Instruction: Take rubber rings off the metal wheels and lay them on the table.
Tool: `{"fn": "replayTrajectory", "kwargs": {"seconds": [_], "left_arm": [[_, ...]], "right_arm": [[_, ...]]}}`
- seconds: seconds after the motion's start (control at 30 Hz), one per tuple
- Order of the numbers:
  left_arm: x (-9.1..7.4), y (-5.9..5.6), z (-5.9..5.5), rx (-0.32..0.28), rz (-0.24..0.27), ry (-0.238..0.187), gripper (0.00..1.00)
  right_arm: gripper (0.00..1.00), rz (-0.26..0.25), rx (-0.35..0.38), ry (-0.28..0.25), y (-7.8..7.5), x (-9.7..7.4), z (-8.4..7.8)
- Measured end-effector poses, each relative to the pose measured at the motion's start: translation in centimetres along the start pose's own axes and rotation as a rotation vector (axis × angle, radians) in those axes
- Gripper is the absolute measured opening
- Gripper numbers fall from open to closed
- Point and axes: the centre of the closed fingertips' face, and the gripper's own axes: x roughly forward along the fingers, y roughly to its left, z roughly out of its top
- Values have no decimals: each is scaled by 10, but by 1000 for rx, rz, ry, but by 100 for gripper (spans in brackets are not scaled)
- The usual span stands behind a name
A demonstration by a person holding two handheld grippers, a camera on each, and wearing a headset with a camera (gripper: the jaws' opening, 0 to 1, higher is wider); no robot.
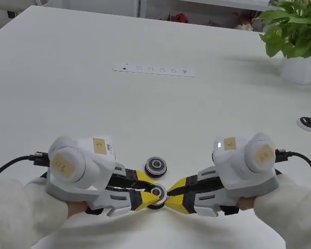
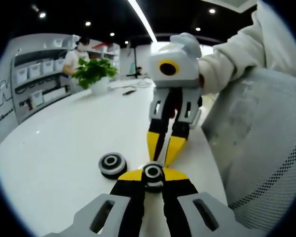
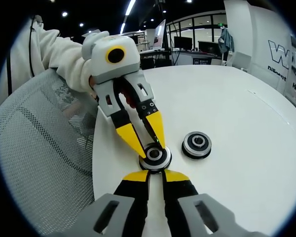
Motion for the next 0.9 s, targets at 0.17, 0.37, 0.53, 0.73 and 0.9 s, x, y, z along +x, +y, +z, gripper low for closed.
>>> {"fn": "replayTrajectory", "kwargs": {"seconds": [0.17, 0.37, 0.53, 0.73, 0.9], "left_arm": [[0, 0, 0, -1, 0, -1, 13], [0, -1, 0, 2, -4, -1, 13], [0, -1, 0, 3, -9, -6, 13], [0, -1, 0, 0, -9, -12, 13], [0, -1, 0, -2, -9, -14, 13]], "right_arm": [[4, 1, 7, 4, 0, -1, -1], [0, -15, 0, 13, -2, 0, -1], [0, -15, 31, 4, -2, -4, -1], [19, 10, 49, 2, 6, -1, -2], [26, 11, 34, -36, 8, 3, 7]]}}
